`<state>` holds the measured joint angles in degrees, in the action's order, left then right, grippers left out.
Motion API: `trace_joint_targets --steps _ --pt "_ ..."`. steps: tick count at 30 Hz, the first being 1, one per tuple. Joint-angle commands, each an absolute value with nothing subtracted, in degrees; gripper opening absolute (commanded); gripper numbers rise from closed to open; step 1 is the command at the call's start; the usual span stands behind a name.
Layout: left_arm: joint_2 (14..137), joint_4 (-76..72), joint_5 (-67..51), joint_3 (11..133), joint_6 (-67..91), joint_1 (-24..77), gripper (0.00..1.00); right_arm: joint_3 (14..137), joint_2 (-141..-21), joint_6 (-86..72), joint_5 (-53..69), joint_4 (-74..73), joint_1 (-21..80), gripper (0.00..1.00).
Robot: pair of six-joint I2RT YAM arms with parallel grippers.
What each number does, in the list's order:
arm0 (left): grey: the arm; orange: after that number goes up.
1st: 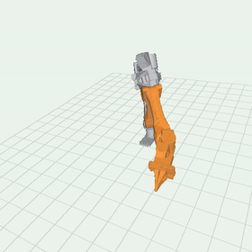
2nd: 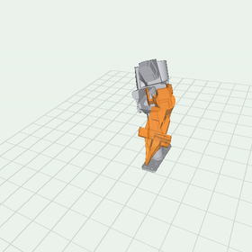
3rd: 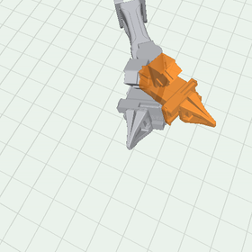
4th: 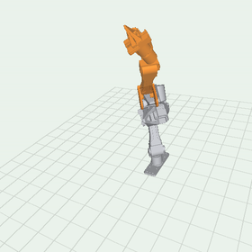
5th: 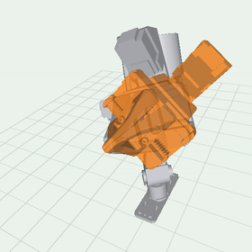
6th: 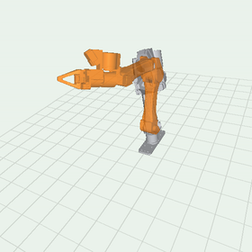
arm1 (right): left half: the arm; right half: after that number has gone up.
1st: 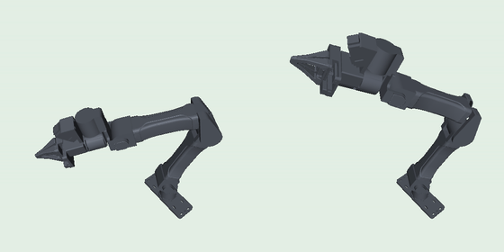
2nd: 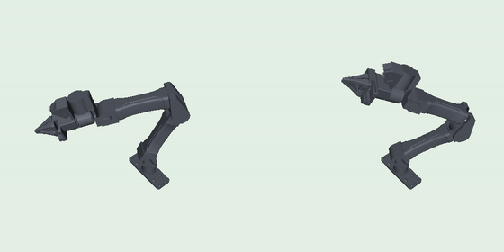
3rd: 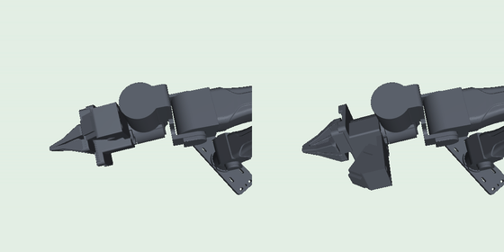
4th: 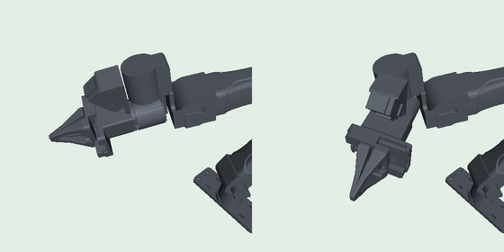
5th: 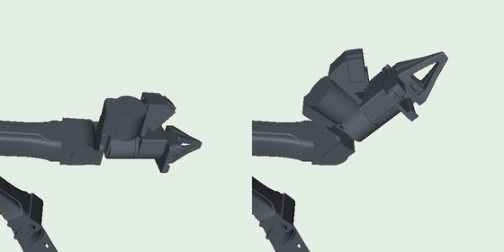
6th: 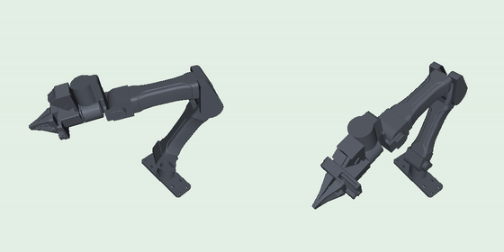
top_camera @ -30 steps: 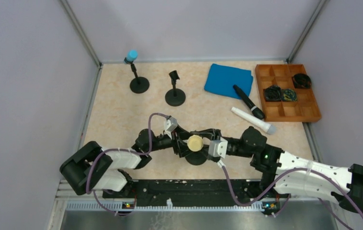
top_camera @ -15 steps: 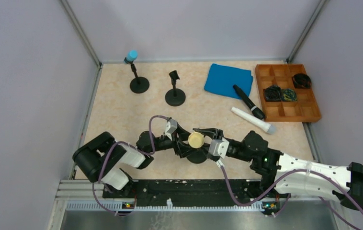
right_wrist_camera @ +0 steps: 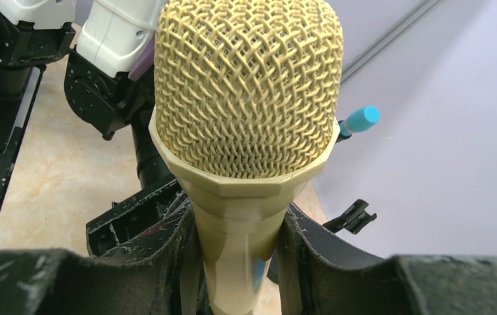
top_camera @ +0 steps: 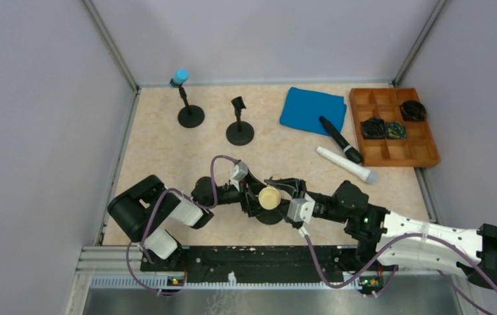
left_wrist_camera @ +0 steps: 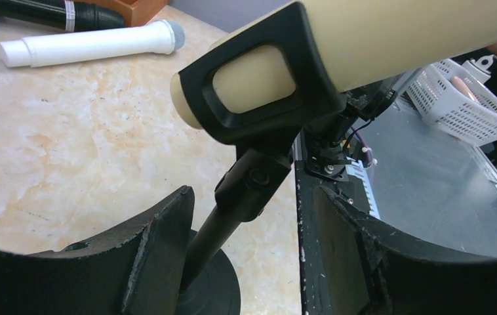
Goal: Attach the microphones to the stand
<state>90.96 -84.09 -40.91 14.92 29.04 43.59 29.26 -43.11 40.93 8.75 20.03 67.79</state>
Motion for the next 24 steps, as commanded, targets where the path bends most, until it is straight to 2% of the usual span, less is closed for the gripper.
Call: trace_joint_targets --steps 1,16,21,24 --pt "89.7 -102.2 -43.2 17.1 28.7 43.6 0.73 28.7 -42.4 46.6 8.9 18.5 67.9 0.00" --pt "90.7 -102.6 -41.9 19.5 27.0 44.3 0.67 28.0 -41.5 49.4 10.5 18.4 67.9 0.00" --pt "91.6 -102.6 -41.8 20.4 26.6 44.9 0.62 27.9 -41.5 48.4 11.0 18.7 67.9 0.00" --pt "92.0 -102.7 -41.9 20.8 26.7 45.1 0.56 27.9 -41.4 48.1 11.1 19.0 67.9 0.00"
